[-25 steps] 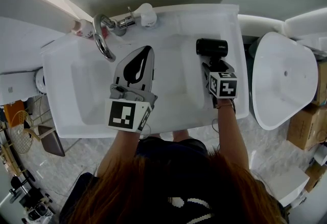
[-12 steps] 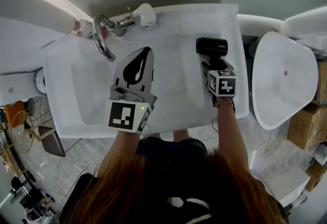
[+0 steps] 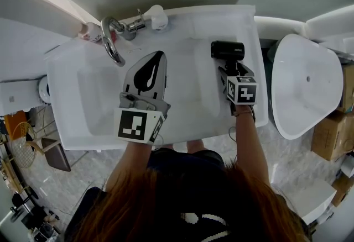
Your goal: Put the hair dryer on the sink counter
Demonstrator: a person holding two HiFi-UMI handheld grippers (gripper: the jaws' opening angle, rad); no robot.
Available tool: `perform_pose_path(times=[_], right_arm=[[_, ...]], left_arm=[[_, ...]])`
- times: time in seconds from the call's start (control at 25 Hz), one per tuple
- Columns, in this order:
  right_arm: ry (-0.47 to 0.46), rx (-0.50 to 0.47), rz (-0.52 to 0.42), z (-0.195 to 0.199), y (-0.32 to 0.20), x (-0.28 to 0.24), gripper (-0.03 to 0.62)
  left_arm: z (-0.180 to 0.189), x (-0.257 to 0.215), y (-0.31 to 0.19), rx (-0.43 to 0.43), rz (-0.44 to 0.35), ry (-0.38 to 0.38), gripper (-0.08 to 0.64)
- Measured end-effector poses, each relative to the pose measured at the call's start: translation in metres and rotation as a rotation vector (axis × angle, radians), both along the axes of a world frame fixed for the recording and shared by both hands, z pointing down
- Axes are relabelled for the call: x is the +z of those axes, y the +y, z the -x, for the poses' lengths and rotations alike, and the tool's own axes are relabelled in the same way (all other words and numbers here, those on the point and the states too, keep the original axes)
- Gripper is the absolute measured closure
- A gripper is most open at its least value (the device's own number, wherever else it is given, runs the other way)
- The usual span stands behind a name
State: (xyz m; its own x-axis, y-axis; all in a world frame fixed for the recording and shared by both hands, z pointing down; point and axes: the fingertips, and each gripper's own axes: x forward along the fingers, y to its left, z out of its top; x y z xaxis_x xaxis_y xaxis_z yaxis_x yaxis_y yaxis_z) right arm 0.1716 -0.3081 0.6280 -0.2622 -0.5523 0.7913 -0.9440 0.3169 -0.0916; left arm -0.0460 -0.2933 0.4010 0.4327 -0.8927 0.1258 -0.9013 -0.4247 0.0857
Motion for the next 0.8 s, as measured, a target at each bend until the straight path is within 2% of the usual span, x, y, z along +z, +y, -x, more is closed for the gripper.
perform_pose_path(times=[0.4, 0.8], right_arm=[[-0.022, 0.002, -0.072, -0.001, 0.007, -0.036, 0.271], [-0.046, 0.012, -0.263, -0.001, 0.017, -0.117, 0.417]], left_arm=[[-0.001, -0.014, 0.009, 0.007, -0.029, 0.007, 0.541], [-0.006, -0.045, 0.030, 0.019, -0.080, 0.011, 0.541]])
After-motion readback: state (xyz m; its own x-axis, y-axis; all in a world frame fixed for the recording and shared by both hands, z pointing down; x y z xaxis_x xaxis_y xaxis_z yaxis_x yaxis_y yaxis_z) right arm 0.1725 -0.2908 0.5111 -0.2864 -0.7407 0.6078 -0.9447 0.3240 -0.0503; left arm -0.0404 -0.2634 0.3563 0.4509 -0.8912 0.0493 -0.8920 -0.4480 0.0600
